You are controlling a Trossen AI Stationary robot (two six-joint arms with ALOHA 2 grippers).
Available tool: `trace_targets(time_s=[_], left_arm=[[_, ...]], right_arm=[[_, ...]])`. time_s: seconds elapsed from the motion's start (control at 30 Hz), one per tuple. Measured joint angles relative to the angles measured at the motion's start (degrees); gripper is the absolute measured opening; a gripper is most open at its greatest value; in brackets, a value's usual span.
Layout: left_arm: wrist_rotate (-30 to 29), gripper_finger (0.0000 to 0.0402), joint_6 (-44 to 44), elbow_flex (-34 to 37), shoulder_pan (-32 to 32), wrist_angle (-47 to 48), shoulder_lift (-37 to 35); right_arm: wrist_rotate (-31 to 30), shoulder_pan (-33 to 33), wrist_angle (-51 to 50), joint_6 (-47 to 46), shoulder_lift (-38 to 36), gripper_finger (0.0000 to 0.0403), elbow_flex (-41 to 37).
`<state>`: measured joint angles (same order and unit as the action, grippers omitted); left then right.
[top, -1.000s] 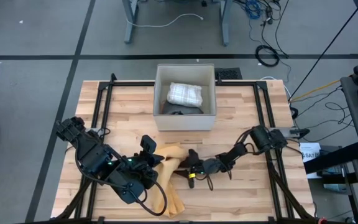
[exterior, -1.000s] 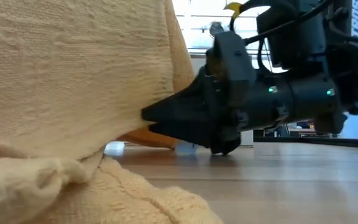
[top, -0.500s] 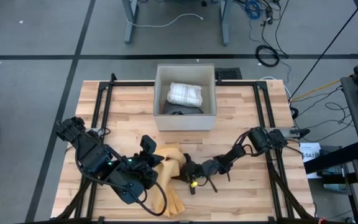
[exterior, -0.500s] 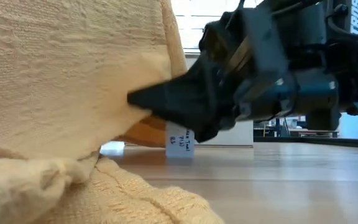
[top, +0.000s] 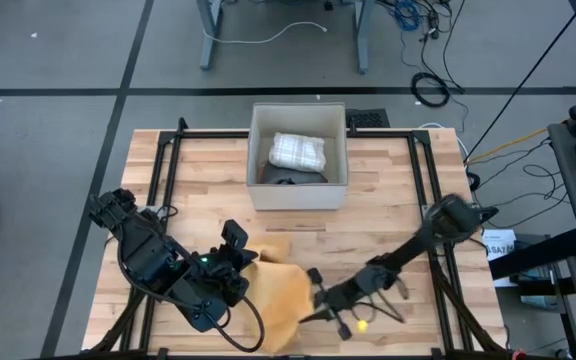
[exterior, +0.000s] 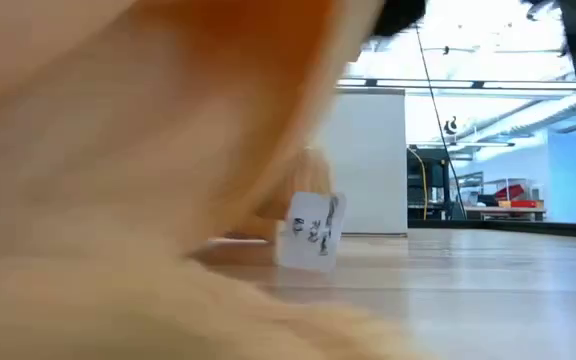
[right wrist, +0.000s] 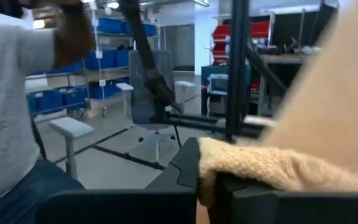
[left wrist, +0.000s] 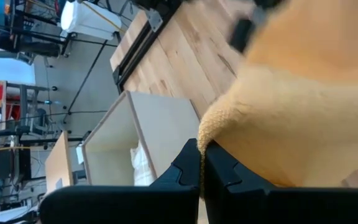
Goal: Fold towel
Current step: Fold the orange towel
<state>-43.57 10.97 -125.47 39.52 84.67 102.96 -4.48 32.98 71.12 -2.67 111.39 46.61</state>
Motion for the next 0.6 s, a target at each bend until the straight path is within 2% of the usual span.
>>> trace_targets(time_s=[0.2,0.33,0.47,0.6], left_arm=[[-0.1,0.0,-0.16,0.0,0.4,1.44,0.02],[-1.08,0.0,0.04,0.0,2.0,1.59,0.02],[-5.16,0.0,0.06,0.0,4.33,2.0,0.02],[-10.12,0.0,0.03,0.0,7.01,2.16,0.02]], right_arm=[[-5.64,6.2,-22.11,7.53,-18.15,0.0,-0.73],[-11.72,10.21,-35.33,9.79,-29.44,0.0,-0.73],[-17.79,13.97,-45.62,10.95,-39.46,0.0,-0.73],[-20.18,16.33,-51.27,12.33,-47.12,0.0,-0.73]])
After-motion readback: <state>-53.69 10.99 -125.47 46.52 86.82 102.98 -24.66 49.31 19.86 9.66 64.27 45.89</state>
